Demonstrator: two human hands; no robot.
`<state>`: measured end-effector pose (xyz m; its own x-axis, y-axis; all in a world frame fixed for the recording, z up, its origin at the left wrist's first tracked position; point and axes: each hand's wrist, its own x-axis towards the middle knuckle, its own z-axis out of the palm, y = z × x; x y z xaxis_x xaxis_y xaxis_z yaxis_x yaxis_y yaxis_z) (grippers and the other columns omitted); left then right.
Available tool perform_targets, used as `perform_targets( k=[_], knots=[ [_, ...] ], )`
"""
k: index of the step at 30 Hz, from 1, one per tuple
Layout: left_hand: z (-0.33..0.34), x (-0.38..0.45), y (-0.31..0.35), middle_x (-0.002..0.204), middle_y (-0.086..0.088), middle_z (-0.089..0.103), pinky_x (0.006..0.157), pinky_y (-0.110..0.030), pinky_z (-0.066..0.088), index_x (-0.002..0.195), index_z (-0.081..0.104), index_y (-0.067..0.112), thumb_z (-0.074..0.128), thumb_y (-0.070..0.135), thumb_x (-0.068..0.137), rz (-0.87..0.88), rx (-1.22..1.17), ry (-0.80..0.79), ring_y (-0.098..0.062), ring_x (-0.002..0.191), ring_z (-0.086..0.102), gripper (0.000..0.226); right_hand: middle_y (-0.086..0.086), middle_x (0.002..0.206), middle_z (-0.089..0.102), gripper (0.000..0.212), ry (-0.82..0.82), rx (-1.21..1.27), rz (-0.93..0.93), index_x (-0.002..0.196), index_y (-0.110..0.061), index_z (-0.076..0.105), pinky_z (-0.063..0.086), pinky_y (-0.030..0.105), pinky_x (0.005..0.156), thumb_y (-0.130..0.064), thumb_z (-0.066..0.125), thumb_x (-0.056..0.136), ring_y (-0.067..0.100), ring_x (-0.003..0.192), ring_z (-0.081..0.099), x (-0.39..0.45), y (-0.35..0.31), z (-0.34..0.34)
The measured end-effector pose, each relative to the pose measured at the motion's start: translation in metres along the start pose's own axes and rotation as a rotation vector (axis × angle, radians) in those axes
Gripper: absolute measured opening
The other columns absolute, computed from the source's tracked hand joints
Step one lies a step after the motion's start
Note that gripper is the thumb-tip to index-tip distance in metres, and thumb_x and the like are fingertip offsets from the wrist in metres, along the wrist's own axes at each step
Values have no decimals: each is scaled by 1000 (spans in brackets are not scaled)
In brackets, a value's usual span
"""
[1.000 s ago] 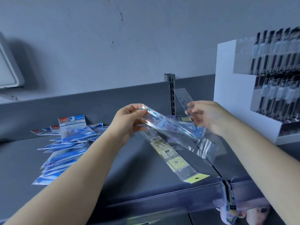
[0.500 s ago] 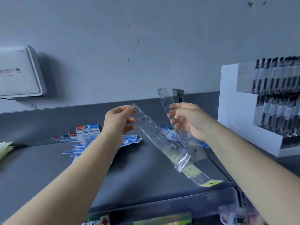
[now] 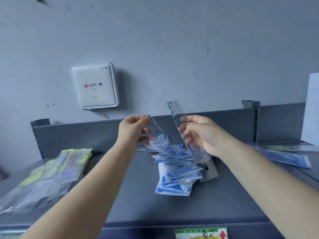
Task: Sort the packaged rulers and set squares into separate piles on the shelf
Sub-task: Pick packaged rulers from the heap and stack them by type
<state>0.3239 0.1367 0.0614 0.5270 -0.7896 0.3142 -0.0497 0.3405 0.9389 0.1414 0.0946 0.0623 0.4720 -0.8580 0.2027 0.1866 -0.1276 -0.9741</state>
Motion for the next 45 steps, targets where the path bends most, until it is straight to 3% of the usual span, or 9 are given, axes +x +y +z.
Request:
perform_targets(
  k=[13,18,26,28,32,34,38,40,45],
  knots=[
    [-220,36,11,69,2,64,39,-16,42,78,58,15,69,20,84,20,132,188,-5,42,57,14,6,79,59,39,-206,-46,52,110,-9,53,45,19,49,17,50,81,15,60,57,36,47,215],
    [-275,57,4,70,2,64,38,-15,41,77,58,15,69,21,85,-6,147,224,-2,41,56,14,3,79,59,39,-208,-75,80,111,-10,53,48,15,48,16,53,81,15,66,56,50,57,262],
    [-314,106,-7,75,3,64,44,-18,47,80,61,16,67,25,86,-75,178,221,-7,60,59,13,7,85,61,51,-147,-77,76,130,-1,46,50,16,50,15,54,82,14,64,55,78,63,297],
    [-313,115,-12,82,-1,62,53,-22,52,94,63,12,62,31,89,-72,273,183,-13,70,59,20,5,85,62,54,-127,-74,50,134,0,43,50,15,52,14,56,83,13,65,55,86,60,302],
    [-322,121,-27,113,-7,58,91,-37,49,122,56,6,53,38,92,-43,567,190,-23,104,56,44,4,87,63,59,-101,-56,6,137,1,38,51,14,55,11,58,84,12,68,57,103,59,317],
    [-330,118,-32,122,-6,58,88,-35,48,124,55,8,54,35,92,-62,561,196,-21,108,55,42,7,95,64,61,-99,-85,-4,139,1,35,53,16,60,8,60,84,14,72,58,111,64,322],
    [-336,110,-30,109,-4,60,77,-29,42,115,59,11,54,28,92,-59,629,197,-16,94,53,28,9,132,53,69,-86,-640,-47,142,-6,35,47,37,98,-15,68,83,24,110,57,122,78,318],
    [-332,104,-25,103,-2,59,75,-28,40,108,60,12,54,25,92,-17,673,191,-16,91,54,22,6,131,53,55,-68,-747,-98,135,-11,46,44,33,98,-16,66,84,22,115,54,121,76,308],
    [-298,85,-16,101,3,61,76,-29,45,103,62,14,54,24,91,134,850,125,-14,85,57,18,-1,116,59,34,-31,-1083,-335,121,-18,56,43,27,83,-17,57,87,14,96,50,104,60,264]
  ],
)
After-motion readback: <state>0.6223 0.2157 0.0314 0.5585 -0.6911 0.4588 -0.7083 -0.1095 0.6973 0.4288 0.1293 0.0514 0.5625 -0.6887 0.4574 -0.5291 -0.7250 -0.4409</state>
